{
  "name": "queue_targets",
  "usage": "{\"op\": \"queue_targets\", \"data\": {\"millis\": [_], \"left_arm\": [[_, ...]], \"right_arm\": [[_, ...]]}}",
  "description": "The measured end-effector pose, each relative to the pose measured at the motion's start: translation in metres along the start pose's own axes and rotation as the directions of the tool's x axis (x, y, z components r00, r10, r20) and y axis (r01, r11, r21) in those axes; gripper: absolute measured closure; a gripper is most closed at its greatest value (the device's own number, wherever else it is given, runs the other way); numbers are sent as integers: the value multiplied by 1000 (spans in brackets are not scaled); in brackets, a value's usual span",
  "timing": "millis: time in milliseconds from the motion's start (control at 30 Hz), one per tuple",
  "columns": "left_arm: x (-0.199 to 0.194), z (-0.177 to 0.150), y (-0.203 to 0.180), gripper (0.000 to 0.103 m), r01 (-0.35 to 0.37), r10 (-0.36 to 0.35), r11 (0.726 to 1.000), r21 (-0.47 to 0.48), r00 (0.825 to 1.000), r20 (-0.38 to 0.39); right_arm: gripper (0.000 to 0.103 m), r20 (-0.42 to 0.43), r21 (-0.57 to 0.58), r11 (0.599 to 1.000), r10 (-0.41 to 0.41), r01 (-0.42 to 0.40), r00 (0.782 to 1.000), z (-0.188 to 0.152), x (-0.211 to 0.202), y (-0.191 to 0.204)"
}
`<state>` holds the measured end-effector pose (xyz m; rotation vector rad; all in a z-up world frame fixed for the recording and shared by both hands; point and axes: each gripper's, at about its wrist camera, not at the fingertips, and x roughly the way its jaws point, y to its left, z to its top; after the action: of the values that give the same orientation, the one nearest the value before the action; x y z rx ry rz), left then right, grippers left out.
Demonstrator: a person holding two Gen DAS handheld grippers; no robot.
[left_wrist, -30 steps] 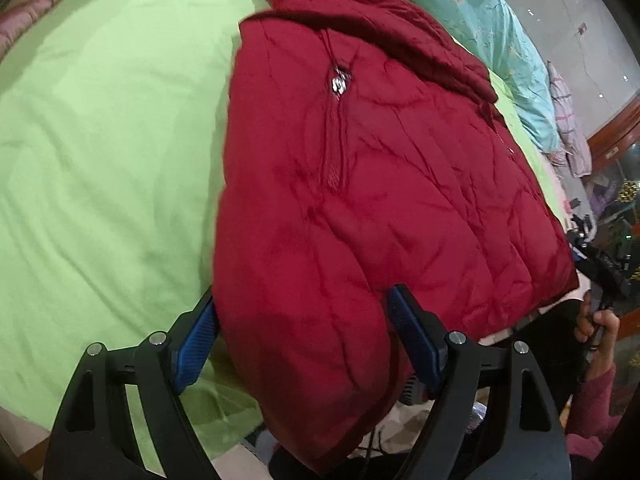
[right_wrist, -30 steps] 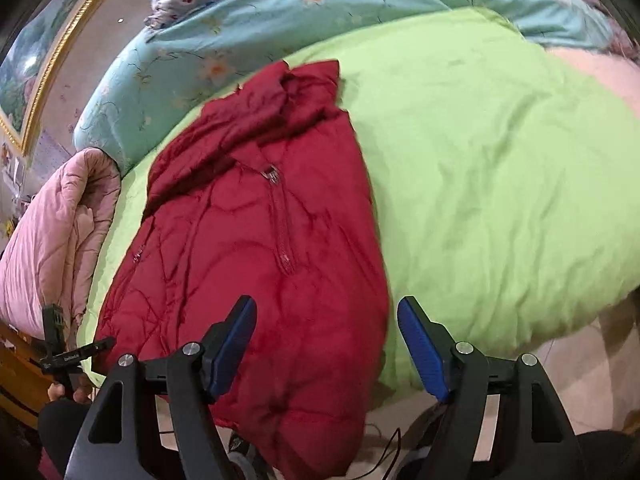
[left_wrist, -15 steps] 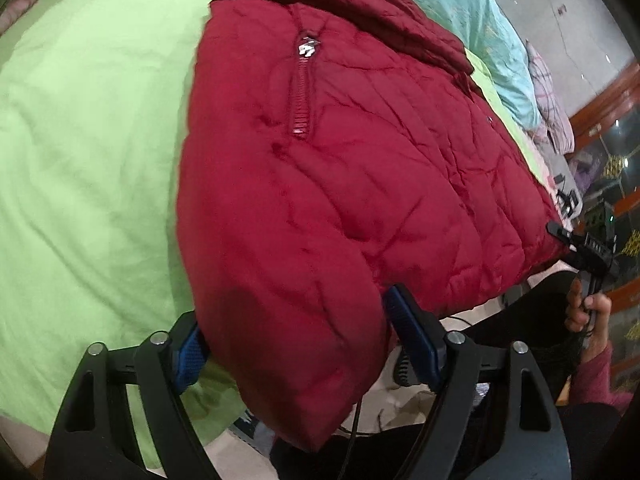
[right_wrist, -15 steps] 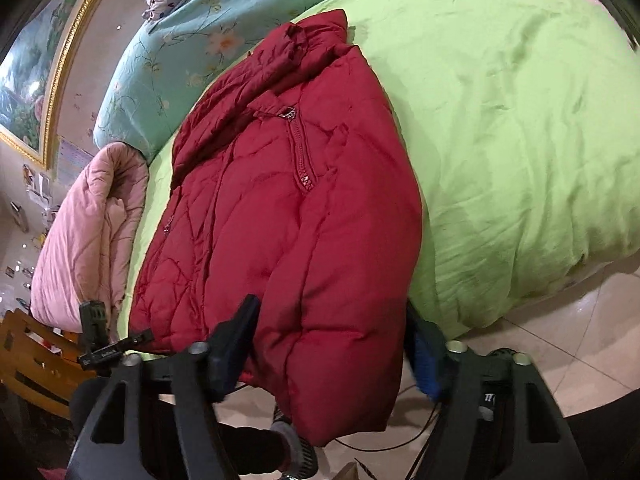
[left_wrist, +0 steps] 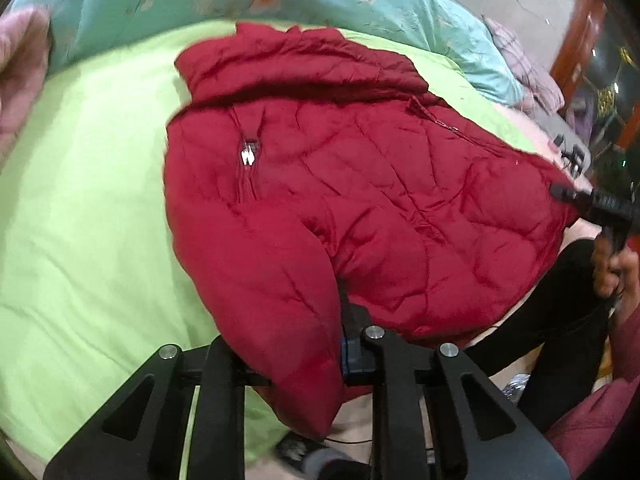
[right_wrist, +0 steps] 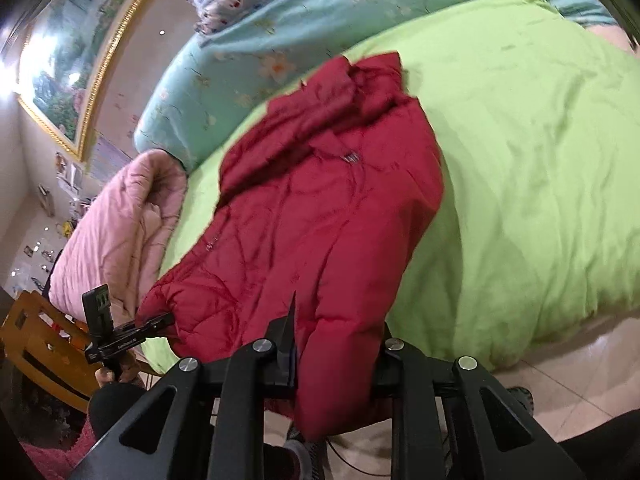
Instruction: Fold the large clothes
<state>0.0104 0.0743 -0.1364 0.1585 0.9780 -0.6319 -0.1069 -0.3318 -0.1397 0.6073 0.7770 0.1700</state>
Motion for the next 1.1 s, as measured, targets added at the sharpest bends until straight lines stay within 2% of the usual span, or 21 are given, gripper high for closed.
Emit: {"op": "queue_targets", "data": {"millis": [100,233,433,567,833,1100], "left_arm": [[-9,12,5,85,20,-20,1000,2,1000,6],[-13,28,-11,86,-14,12,997,75,1000,25],[-23,36,-21,86,-16,11,996,88,998,55],[-27,37,-17,86,-2,-1,999,37,998,69],[-46,34,-13,86,59,-39,992,-109,984,175],[-50,49,-29,86,90,-63,988,-122,977,204]], "right_arm": [[83,22,-18,1000,17,-17,1000,8,-3,9],[83,47,-28,999,36,-35,998,17,-5,17],[83,61,-35,998,48,-46,997,23,-7,22],[83,62,-31,998,50,-48,997,25,-9,22],[83,78,-10,998,64,-63,995,35,-19,18],[83,115,-15,998,57,-55,992,58,-34,16]]}}
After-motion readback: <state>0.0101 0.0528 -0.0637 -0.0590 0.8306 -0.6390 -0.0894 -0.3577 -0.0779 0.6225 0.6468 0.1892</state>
